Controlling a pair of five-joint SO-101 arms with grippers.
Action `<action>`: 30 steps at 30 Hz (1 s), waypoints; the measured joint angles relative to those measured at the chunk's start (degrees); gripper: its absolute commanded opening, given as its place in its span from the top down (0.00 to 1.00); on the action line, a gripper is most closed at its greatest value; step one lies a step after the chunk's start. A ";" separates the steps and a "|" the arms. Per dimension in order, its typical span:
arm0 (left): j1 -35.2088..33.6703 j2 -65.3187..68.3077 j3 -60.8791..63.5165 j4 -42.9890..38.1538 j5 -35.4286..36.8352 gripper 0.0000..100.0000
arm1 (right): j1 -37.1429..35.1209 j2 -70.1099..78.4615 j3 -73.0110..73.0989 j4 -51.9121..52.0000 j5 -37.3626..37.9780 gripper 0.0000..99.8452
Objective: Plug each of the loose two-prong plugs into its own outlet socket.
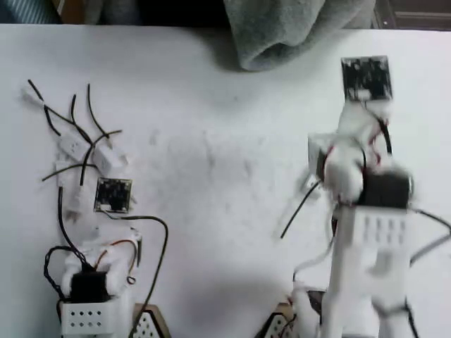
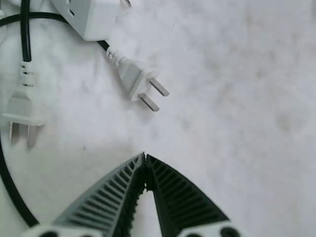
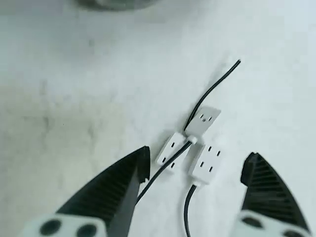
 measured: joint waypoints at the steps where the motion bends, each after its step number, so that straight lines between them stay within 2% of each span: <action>1: 0.00 0.00 0.00 0.00 0.00 0.98 | 0.09 3.43 -1.23 0.53 -1.05 0.71; 7: 0.00 0.00 0.00 0.00 0.00 0.98 | 3.78 21.01 -4.92 -0.09 -7.30 0.71; 14: 0.00 0.00 0.00 0.00 0.00 0.98 | 4.57 34.73 -5.54 -8.44 -7.74 0.71; 22: 0.00 0.00 0.00 0.00 0.00 0.98 | 10.99 44.48 -5.54 -19.52 -7.74 0.71; 27: 0.00 0.00 0.00 0.00 0.00 0.98 | 10.73 49.05 -5.63 -22.33 -7.74 0.71; 30: 0.00 0.00 0.00 0.00 0.00 0.98 | 9.58 49.58 -5.63 -22.42 -7.74 0.77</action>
